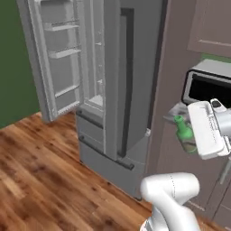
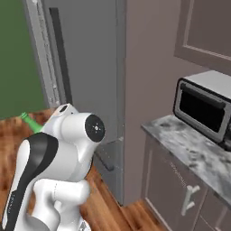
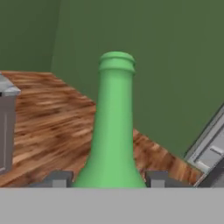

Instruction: Place the beers on the top shelf of the fridge to keep them out of children's reach, and place the banana on lower shelves for easy access.

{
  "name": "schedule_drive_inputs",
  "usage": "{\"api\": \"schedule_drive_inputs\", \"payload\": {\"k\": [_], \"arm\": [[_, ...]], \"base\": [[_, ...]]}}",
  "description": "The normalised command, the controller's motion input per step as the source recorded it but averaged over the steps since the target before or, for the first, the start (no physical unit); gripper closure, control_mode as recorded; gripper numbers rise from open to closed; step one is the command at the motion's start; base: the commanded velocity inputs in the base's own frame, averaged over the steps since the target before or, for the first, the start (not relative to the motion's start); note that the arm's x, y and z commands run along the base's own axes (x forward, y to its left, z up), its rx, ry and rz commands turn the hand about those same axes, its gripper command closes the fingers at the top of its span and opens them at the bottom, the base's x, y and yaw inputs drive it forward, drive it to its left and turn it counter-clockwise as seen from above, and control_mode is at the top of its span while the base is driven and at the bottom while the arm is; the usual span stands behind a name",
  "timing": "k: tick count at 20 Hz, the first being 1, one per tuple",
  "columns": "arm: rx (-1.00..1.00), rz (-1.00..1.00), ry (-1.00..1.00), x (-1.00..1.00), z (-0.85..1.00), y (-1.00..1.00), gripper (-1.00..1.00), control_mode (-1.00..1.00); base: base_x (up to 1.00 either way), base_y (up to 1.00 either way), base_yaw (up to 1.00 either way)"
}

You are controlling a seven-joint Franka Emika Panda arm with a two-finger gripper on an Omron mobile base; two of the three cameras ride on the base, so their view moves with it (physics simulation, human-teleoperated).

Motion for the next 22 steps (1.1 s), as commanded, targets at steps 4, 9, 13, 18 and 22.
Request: {"api": "schedule_drive_inputs", "payload": {"k": [4, 9, 13, 18, 22], "arm": [[0.00, 0.00, 0.00, 0.00, 0.00, 0.00, 1.00, 1.00], [0.00, 0.00, 0.00, 0.00, 0.00, 0.00, 1.00, 1.00], [0.00, 0.00, 0.00, 0.00, 0.00, 0.00, 1.00, 1.00], [0.00, 0.00, 0.00, 0.00, 0.00, 0.00, 1.00, 1.00], [0.00, 0.00, 0.00, 0.00, 0.00, 0.00, 1.00, 1.00]], "base": [[0.00, 1.00, 0.65], [0.13, 1.00, 0.57], [0.45, 0.99, 0.48], [0.66, 0.58, 0.29], [0.62, 0.15, 0.02]]}}
